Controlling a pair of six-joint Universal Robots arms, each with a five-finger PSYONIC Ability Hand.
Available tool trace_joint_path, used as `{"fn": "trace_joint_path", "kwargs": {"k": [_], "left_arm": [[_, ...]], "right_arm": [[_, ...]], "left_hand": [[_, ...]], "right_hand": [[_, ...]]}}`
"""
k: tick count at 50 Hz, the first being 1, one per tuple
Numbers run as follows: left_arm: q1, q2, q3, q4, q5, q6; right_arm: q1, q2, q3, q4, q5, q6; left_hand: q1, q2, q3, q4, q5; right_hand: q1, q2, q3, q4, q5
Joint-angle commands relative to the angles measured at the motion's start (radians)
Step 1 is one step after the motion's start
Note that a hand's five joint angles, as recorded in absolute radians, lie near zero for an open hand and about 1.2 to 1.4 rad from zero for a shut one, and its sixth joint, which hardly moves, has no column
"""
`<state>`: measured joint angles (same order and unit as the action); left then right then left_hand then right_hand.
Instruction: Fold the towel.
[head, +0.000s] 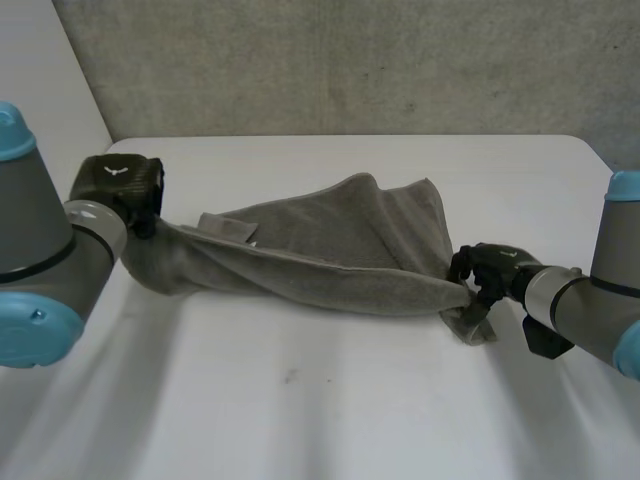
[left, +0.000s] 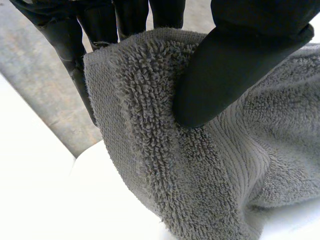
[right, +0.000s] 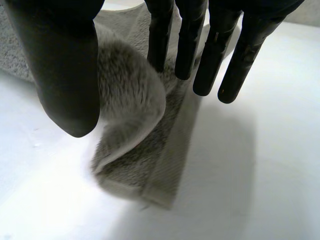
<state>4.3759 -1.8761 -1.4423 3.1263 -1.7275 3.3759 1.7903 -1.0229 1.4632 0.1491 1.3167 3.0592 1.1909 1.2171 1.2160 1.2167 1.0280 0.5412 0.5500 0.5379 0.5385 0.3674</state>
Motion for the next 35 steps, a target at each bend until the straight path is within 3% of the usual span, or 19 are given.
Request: {"fn": "trace_joint_path", "kwargs": {"k": [1, 2, 4, 5, 6, 8, 13, 15, 18, 23, 29, 31, 35], "left_arm": [[0.030, 0.009, -0.007, -0.005, 0.009, -0.043], [0.030, 0.009, -0.019, -0.003, 0.011, -0.046], [0.031, 0.009, -0.029, 0.000, 0.011, -0.047], [0.031, 0.009, -0.036, 0.001, 0.011, -0.047], [0.031, 0.009, -0.040, 0.001, 0.011, -0.047], [0.031, 0.009, -0.040, 0.001, 0.011, -0.049], [0.031, 0.029, -0.026, 0.001, 0.009, -0.052], [0.033, 0.057, -0.021, 0.001, 0.009, -0.058], [0.033, 0.111, 0.002, 0.003, 0.009, -0.081], [0.033, 0.207, 0.063, 0.000, 0.008, -0.138], [0.033, 0.331, 0.169, -0.008, 0.008, -0.167], [0.033, 0.351, 0.195, -0.012, 0.008, -0.165], [0.039, 0.361, 0.279, -0.069, 0.008, -0.165]], "right_arm": [[0.008, -0.011, 0.038, -0.019, -0.016, 0.026], [0.008, -0.011, 0.039, -0.019, -0.016, 0.026], [0.008, -0.013, 0.049, -0.032, -0.016, 0.030], [0.008, -0.013, 0.049, -0.033, -0.016, 0.030], [0.005, -0.014, 0.055, -0.048, -0.016, 0.036], [0.003, -0.017, 0.062, -0.069, -0.014, 0.045], [0.006, -0.091, 0.055, -0.129, 0.001, 0.019], [0.001, -0.208, 0.037, -0.137, -0.004, -0.016], [0.004, -0.275, 0.011, -0.135, -0.005, -0.037], [0.006, -0.498, -0.171, -0.051, -0.001, -0.121], [0.003, -0.522, -0.415, 0.161, 0.006, -0.226], [0.004, -0.491, -0.596, 0.321, 0.012, -0.301], [0.004, -0.406, -0.769, 0.459, 0.033, -0.355]], "left_hand": [[0.205, 0.179, 0.180, 0.180, 0.194], [0.205, 0.179, 0.180, 0.180, 0.194], [0.205, 0.179, 0.180, 0.180, 0.194], [0.205, 0.179, 0.180, 0.180, 0.194], [0.205, 0.179, 0.180, 0.180, 0.194], [0.205, 0.179, 0.180, 0.180, 0.194], [0.205, 0.179, 0.180, 0.180, 0.194], [0.205, 0.179, 0.180, 0.180, 0.194], [0.205, 0.179, 0.180, 0.180, 0.194], [0.205, 0.179, 0.180, 0.180, 0.194], [0.205, 0.179, 0.180, 0.180, 0.194], [0.205, 0.179, 0.180, 0.180, 0.194], [0.205, 0.179, 0.180, 0.180, 0.194]], "right_hand": [[0.151, 0.142, 0.154, 0.153, 0.150], [0.151, 0.143, 0.155, 0.154, 0.151], [0.466, 0.458, 0.470, 0.469, 0.466], [0.469, 0.460, 0.472, 0.471, 0.468], [0.782, 0.774, 0.786, 0.785, 0.782], [0.854, 0.846, 0.858, 0.857, 0.854], [0.855, 0.846, 0.858, 0.858, 0.854], [0.855, 0.846, 0.858, 0.858, 0.854], [0.855, 0.846, 0.858, 0.858, 0.854], [0.855, 0.846, 0.858, 0.858, 0.854], [0.855, 0.846, 0.858, 0.858, 0.854], [0.855, 0.846, 0.858, 0.858, 0.854], [0.855, 0.846, 0.858, 0.858, 0.854]]}}
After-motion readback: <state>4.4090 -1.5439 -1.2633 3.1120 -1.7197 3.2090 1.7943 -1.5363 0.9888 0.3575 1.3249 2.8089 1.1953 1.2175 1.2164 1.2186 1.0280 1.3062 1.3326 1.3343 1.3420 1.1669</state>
